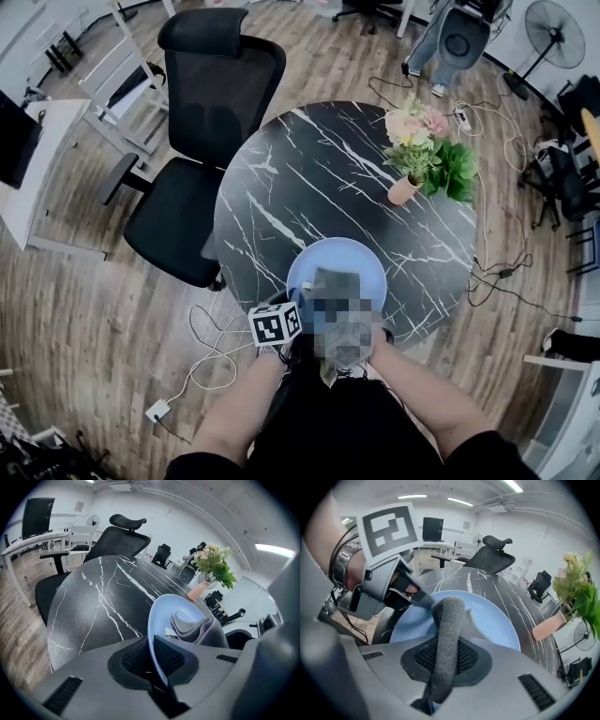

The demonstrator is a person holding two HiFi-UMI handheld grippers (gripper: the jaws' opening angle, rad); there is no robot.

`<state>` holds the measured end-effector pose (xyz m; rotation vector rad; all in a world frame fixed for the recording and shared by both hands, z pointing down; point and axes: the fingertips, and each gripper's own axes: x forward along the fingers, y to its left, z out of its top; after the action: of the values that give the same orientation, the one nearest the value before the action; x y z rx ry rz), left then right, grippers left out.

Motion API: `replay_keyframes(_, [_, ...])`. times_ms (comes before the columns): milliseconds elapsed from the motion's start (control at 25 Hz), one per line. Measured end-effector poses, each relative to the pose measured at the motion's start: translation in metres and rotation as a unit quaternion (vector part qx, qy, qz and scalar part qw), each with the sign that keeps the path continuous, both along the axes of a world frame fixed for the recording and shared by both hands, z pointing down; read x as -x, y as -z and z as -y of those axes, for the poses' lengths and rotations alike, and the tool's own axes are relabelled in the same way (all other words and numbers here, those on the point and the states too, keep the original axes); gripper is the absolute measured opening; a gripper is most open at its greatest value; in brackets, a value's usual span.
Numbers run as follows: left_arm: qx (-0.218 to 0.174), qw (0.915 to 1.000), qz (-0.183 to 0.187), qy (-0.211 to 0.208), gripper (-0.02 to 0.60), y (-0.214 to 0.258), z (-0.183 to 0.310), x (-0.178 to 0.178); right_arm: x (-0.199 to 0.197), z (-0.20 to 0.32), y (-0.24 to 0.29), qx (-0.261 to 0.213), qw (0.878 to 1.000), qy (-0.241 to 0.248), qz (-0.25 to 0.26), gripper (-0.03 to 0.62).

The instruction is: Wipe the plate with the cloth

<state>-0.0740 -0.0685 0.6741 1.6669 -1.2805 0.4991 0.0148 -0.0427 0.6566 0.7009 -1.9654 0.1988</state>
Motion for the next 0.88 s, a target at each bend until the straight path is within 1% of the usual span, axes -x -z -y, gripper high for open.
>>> replay_keyframes(120, [0.001,1.0000,-0.003,-0.006,0.051,0.000,0.000,-0.001,0.012,0.005,0.000,0.015,1.000,0.005,0.013,0.060])
replay_keyframes(360, [0.004,0.9998,-0.008,-0.019,0.051,-0.001,0.000,-0.001,0.029,0.010,-0.009,0.030,0.999,0.027,0.006,0.060])
replay_keyframes(520, [0.005,0.9996,-0.010,-0.028,0.049,-0.001,0.001,-0.002,0.030,0.016,-0.015,0.036,0.999,0.036,-0.002,0.058])
replay_keyframes(680, [0.007,0.9994,-0.012,-0.031,0.049,-0.002,0.000,-0.001,0.028,0.024,-0.018,0.028,0.999,0.041,-0.012,0.060])
replay_keyframes(880, [0.009,0.9993,-0.013,-0.035,0.051,-0.002,0.001,-0.002,0.016,0.040,-0.019,0.016,0.999,0.029,-0.018,0.058])
